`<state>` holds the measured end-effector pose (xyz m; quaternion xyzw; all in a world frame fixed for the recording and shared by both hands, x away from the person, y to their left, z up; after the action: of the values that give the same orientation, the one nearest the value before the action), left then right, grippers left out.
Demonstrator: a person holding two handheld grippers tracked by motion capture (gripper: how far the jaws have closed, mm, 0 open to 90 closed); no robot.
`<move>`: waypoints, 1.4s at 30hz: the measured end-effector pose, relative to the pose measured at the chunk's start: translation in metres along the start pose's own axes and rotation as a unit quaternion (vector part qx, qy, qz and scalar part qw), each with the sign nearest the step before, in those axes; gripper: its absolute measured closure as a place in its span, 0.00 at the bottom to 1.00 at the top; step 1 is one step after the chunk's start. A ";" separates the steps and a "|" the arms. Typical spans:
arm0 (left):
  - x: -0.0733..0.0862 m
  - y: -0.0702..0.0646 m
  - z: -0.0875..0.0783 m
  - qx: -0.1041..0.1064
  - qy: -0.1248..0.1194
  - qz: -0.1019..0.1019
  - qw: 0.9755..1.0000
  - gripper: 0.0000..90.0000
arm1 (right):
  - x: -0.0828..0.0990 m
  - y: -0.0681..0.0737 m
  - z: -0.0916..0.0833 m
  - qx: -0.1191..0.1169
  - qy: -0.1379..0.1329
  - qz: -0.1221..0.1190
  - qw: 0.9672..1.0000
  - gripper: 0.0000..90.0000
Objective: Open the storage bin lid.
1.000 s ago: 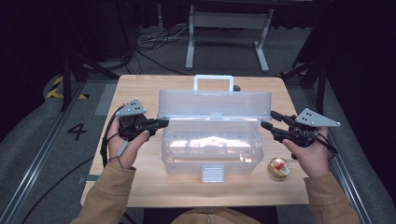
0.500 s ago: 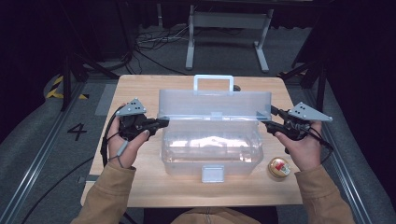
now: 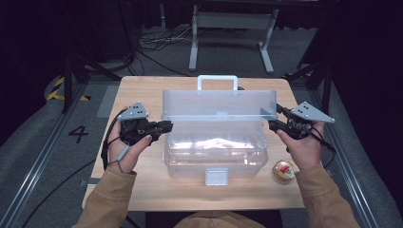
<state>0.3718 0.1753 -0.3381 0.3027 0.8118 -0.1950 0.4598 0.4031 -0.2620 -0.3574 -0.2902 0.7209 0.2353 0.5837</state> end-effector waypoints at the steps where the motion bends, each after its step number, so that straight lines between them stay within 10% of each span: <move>1: 0.001 -0.001 -0.001 0.000 0.002 0.002 1.000 0.88 | -0.001 0.000 0.002 0.005 -0.006 0.002 1.000 0.58; 25: 0.021 -0.017 -0.021 0.019 0.042 0.044 0.998 0.82 | -0.025 -0.011 0.015 0.041 -0.040 -0.004 0.998 0.66; 42: 0.035 -0.031 0.004 0.084 0.130 0.086 0.984 0.77 | -0.045 -0.021 0.024 0.068 0.009 0.008 0.998 0.82</move>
<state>0.3397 0.1608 -0.3694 0.4318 0.8162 -0.1816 0.3381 0.4414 -0.2548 -0.3179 -0.2461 0.7431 0.1880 0.5932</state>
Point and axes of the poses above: each handheld gripper's, and its own axes: z roughly forward along the jaws, x roughly out of its underside, y roughly to its left, the point moved 1 cm from there along z, roughly forward along the jaws, and after that the axes turned 11 degrees about -x, right-handed, at the moved point
